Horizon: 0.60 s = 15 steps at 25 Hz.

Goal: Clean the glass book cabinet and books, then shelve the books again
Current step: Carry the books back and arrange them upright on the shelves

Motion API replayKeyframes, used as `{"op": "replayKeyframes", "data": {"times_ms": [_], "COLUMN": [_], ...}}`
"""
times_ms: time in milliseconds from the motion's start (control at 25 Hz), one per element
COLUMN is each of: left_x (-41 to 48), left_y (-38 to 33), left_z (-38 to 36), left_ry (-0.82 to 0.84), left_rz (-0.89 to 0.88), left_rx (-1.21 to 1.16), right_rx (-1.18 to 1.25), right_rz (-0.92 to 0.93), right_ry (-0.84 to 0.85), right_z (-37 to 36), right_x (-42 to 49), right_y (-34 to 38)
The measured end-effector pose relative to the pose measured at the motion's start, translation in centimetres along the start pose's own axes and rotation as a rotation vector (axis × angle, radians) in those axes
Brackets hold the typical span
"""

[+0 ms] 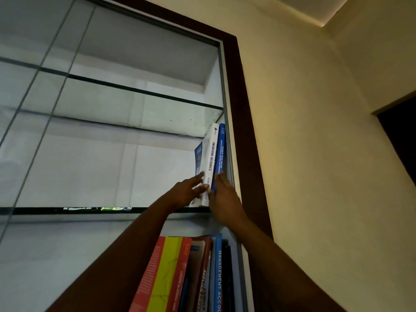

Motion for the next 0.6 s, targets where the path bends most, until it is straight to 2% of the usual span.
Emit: {"op": "replayKeyframes", "data": {"times_ms": [200,320,400,480,520,600], "left_x": [-0.7,-1.3,-2.6,-5.2,-7.3,-13.0], "left_y": [0.4,0.6,-0.4,-1.7,-1.9,-1.9], "left_z": [-0.8,-0.5,-0.2,0.7,1.1,1.8], "left_ry": [0.144,0.114,0.033,-0.123,-0.217,-0.348], "left_rz": [0.014,0.058,0.044,0.031,0.022,-0.008], "left_rx": [0.177,0.152,0.161,0.097,0.074,0.073], "right_rx": [-0.197,-0.082,0.117,0.306,0.365,0.462], "right_rz": [-0.047,-0.035,-0.015,0.015,0.027,0.047], "right_ry": [0.252,0.258,0.124,-0.001,0.003,0.113], "right_z": [-1.2,-0.3,0.9,2.3,2.5,2.3], "right_x": [-1.0,-1.8,-2.9,-4.6,-5.7,-8.7], "right_y": [-1.5,-0.8,0.1,1.1,1.7,2.5]}}
Point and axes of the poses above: each hand's wrist, its own x-axis towards the middle knuckle, its own z-axis out of the back of the hand, y = z × x, the point moved 6 cm from there along x, towards the middle knuckle, and after that the axes turned 14 degrees about x, right-handed, at the moved point
